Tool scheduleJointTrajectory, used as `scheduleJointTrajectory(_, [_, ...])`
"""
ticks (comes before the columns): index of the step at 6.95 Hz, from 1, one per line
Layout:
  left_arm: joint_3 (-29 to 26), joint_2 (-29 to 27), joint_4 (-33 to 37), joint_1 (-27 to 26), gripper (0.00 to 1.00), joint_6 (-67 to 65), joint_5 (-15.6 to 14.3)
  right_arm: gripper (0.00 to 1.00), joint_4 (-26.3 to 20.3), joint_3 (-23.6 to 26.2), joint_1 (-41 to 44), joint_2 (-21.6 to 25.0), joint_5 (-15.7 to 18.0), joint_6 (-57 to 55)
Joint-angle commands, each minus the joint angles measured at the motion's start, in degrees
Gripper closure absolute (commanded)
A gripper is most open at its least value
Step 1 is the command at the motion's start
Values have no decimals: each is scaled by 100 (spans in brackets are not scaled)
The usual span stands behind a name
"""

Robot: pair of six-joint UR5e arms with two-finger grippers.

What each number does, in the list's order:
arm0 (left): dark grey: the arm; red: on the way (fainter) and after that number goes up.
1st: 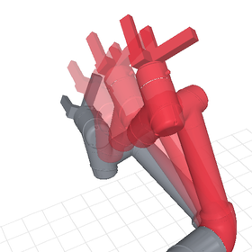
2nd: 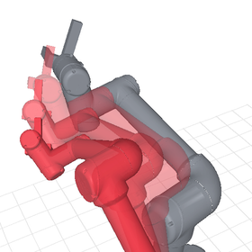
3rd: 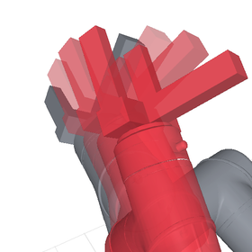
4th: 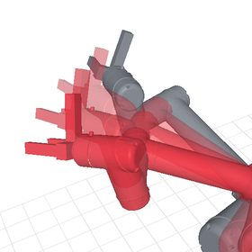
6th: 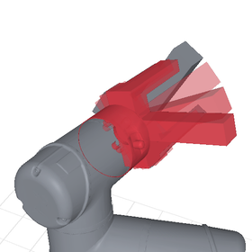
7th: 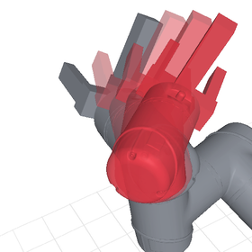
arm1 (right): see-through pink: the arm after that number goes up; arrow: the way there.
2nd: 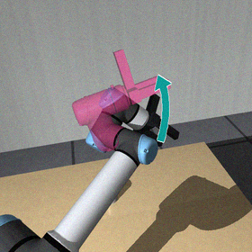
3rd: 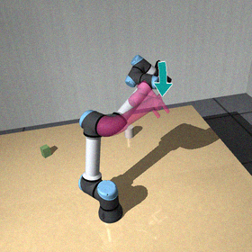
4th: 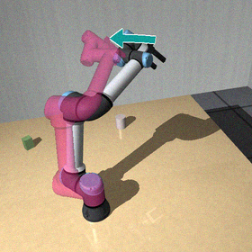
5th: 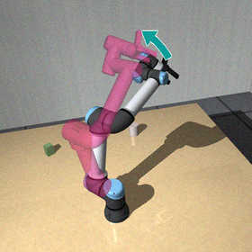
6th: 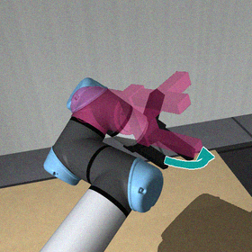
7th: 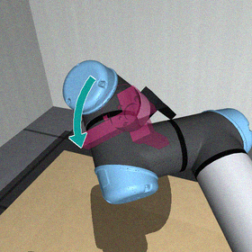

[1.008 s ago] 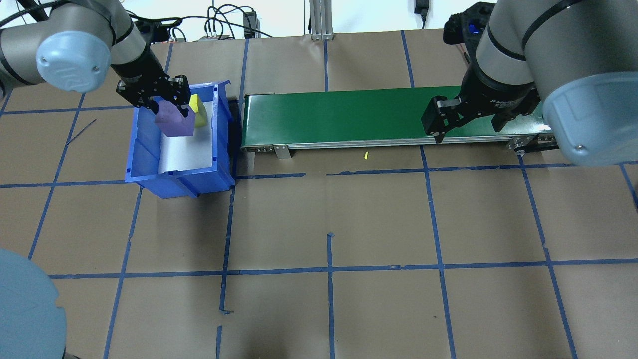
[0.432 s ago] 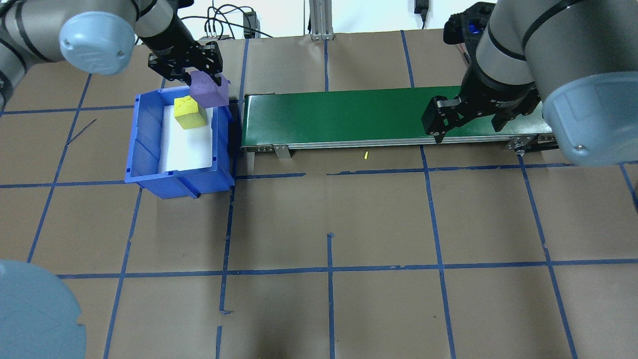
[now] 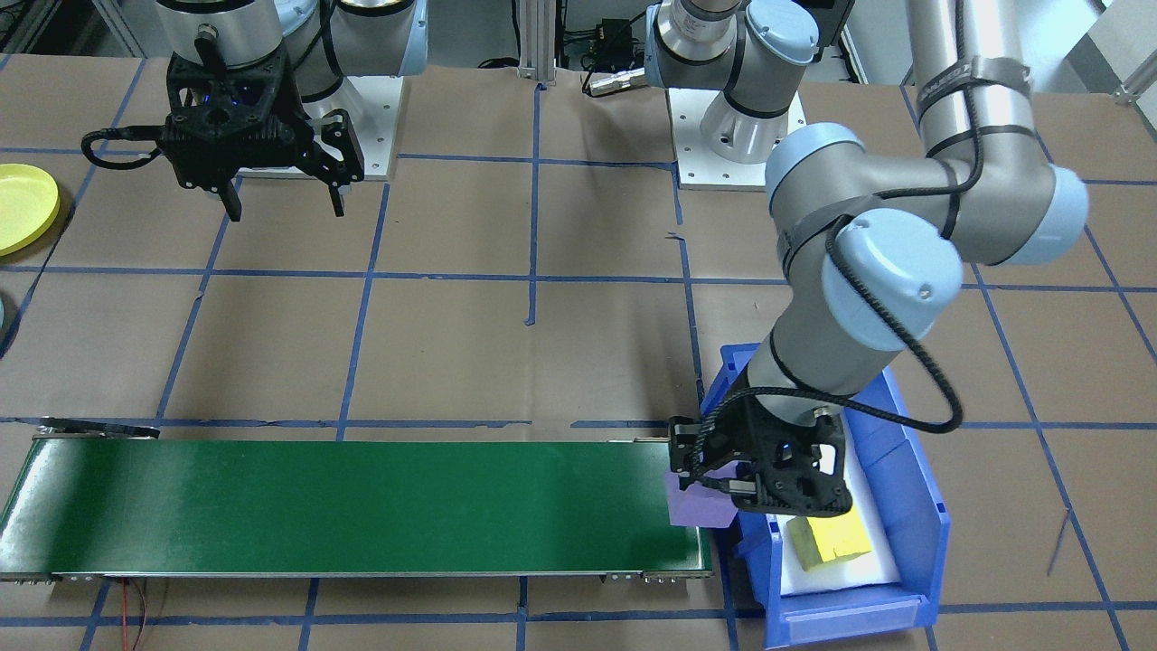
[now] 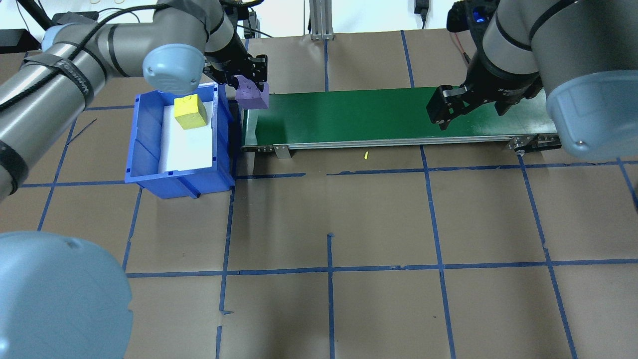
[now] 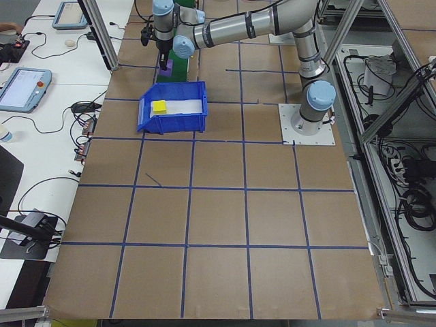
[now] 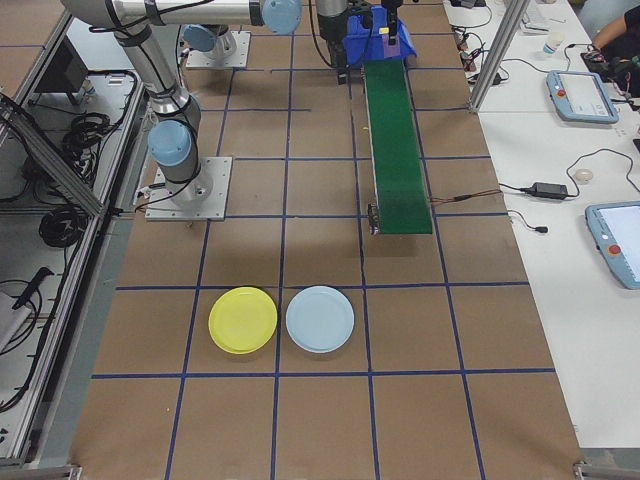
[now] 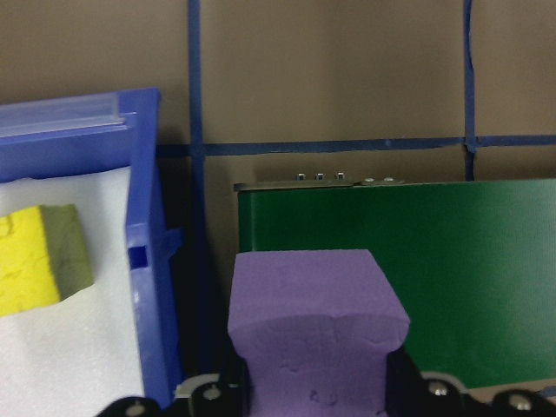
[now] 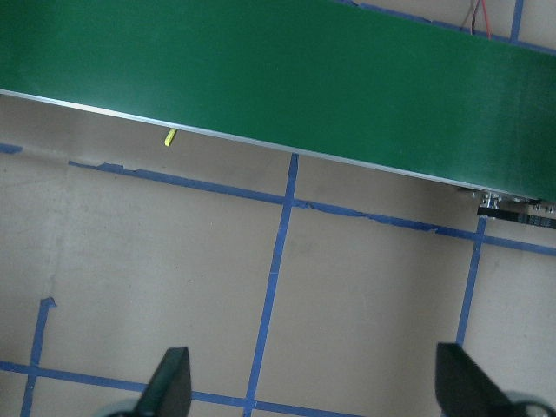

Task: Move block left to right into plate

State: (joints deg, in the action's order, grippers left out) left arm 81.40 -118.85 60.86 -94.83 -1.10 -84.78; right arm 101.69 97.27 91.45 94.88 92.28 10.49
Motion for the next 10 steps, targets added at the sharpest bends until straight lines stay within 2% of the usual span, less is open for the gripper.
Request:
scheduleJointTrajectory(1, [121, -147, -197, -185, 30, -283, -109, 0, 141, -59, -652, -380, -604, 322])
scheduleJointTrajectory(2, [252, -103, -188, -185, 0, -338, -57, 0, 289, -103, -698, -739, -806, 253])
scheduleJointTrajectory(3, [306, -7, -188, -194, 0, -321, -57, 0, 760, -268, -690, -1134, -1069, 156])
scheduleJointTrajectory(4, [289, 298, -40, -194, 0, -312, -144, 0, 860, -505, -672, -1591, -1116, -36])
scheduleJointTrajectory(5, [176, 771, 527, -90, 0, -251, -162, 0, 1131, -742, -655, -1987, -1421, -447])
scheduleJointTrajectory(6, [122, 907, 811, 259, 0, -233, -197, 0, 1612, -840, -524, -2408, -1615, -808])
scheduleJointTrajectory(7, [122, 786, 788, 698, 0, -146, -180, 0, 1887, -946, -366, -2726, -1617, -925])
scheduleJointTrajectory(8, [78, 498, 727, 963, 0, -110, -136, 0, 1898, -1225, -312, -2990, -1626, -1378])
scheduleJointTrajectory(10, [7, 40, 350, 1256, 0, 12, -127, 0, 1898, -1281, -137, -3080, -1793, -2039])
